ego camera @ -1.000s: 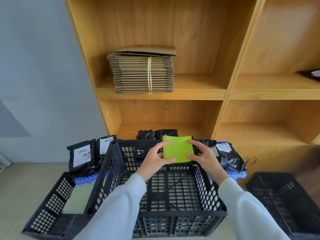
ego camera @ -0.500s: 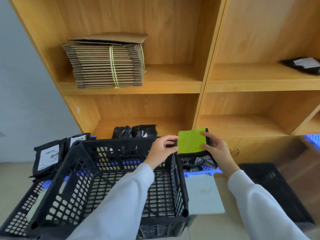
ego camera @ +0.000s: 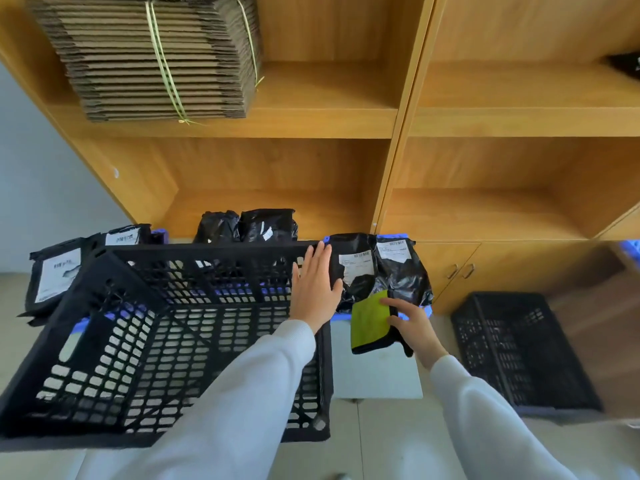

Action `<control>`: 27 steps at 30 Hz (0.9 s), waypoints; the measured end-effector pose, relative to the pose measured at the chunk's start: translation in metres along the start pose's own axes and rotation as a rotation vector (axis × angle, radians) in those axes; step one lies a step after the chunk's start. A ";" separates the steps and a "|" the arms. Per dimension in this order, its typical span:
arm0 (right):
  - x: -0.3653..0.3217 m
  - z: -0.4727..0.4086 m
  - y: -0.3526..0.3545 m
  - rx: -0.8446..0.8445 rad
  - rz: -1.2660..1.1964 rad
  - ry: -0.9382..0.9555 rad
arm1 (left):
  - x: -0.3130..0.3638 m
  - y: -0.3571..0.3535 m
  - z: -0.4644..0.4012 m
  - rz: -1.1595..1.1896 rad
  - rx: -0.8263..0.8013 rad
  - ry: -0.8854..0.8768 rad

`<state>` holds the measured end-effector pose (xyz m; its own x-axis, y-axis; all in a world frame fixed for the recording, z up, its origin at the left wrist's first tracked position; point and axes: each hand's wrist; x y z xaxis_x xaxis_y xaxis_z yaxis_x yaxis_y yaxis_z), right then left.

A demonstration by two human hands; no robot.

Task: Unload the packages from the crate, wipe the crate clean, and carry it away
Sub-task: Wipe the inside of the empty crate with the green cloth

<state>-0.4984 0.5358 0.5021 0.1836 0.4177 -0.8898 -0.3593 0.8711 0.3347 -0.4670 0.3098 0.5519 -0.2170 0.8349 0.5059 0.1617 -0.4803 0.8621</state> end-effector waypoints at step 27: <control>0.062 -0.015 -0.028 0.077 -0.086 -0.422 | -0.014 0.008 0.004 0.182 -0.046 -0.040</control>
<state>-0.4901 0.5330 0.4332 0.5732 0.3979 -0.7163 -0.2601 0.9173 0.3014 -0.4588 0.2955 0.5512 -0.1491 0.7425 0.6530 0.1504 -0.6357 0.7572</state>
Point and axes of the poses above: each hand's wrist, its own z-axis away from the middle knuckle, its own y-axis out of the back of the hand, x = y × z, and after that the axes turned 3 degrees about y, right-handed
